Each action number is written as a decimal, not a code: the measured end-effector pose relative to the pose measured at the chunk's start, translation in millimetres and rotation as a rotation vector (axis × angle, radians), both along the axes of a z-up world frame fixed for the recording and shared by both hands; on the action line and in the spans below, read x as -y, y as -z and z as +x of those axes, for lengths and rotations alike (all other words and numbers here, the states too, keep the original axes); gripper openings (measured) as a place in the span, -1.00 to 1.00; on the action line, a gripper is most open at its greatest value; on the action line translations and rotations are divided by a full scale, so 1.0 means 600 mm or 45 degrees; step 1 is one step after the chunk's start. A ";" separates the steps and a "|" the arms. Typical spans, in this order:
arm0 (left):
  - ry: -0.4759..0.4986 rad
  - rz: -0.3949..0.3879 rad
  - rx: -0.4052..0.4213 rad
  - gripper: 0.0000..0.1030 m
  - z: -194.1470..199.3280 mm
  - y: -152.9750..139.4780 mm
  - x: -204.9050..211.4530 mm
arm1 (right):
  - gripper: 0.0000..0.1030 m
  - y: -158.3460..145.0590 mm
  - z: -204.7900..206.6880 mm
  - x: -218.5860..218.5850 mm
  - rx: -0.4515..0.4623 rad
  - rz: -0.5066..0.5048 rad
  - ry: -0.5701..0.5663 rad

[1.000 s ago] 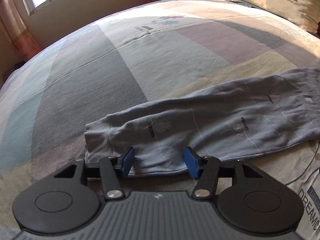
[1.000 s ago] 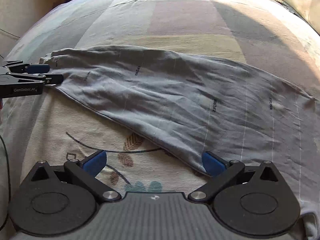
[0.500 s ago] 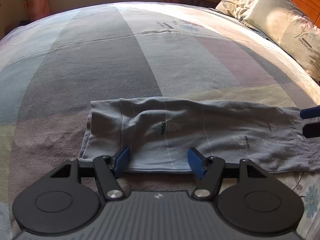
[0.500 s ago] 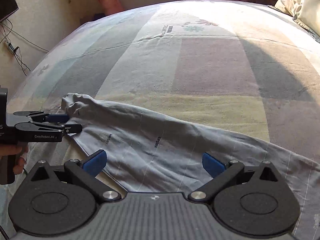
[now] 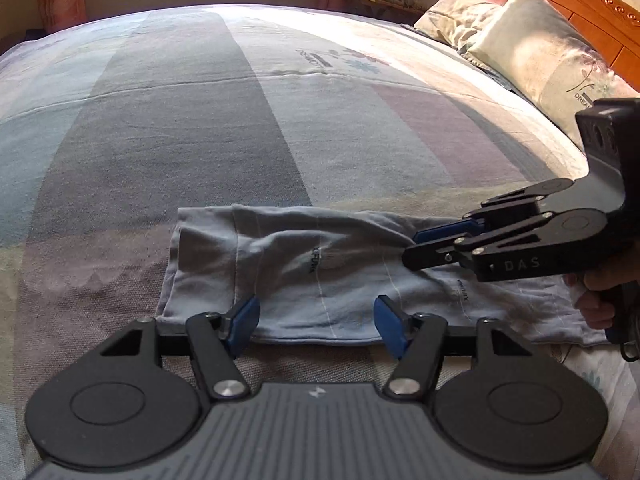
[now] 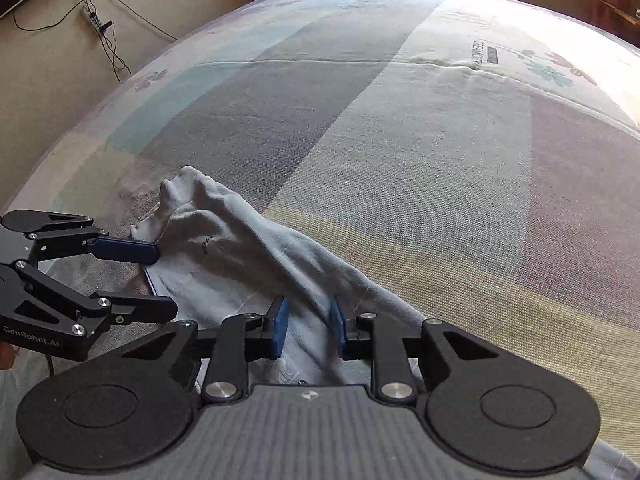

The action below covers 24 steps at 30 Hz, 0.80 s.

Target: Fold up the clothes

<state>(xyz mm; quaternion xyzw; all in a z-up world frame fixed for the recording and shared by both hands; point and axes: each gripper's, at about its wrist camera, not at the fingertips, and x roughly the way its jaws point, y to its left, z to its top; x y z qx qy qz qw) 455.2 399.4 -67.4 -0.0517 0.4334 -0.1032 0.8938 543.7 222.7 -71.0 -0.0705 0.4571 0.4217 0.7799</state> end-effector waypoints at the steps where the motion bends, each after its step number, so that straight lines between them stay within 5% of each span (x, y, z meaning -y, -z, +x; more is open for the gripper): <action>1: 0.021 -0.010 0.020 0.28 0.006 -0.002 0.002 | -0.46 0.002 0.000 0.000 0.004 0.005 0.003; 5: 0.093 -0.044 0.087 0.33 0.030 -0.006 0.008 | -0.46 0.010 -0.002 -0.001 0.019 0.026 0.017; 7: 0.024 -0.054 0.046 0.32 0.052 0.014 -0.006 | -0.41 0.010 0.000 -0.008 0.031 0.023 0.011; 11: -0.094 -0.242 0.020 0.33 0.068 0.023 -0.059 | -0.06 0.006 0.005 -0.025 0.047 0.028 -0.016; 14: -0.141 -0.274 0.011 0.26 0.066 0.015 -0.071 | 0.12 -0.006 -0.005 -0.025 0.076 0.013 -0.003; 19: -0.028 -0.152 0.110 0.35 0.036 -0.027 -0.039 | 0.11 -0.034 -0.044 0.005 0.146 -0.004 0.055; 24: 0.182 0.180 0.043 0.35 0.019 0.009 0.016 | 0.11 -0.029 -0.112 0.072 0.103 -0.041 0.179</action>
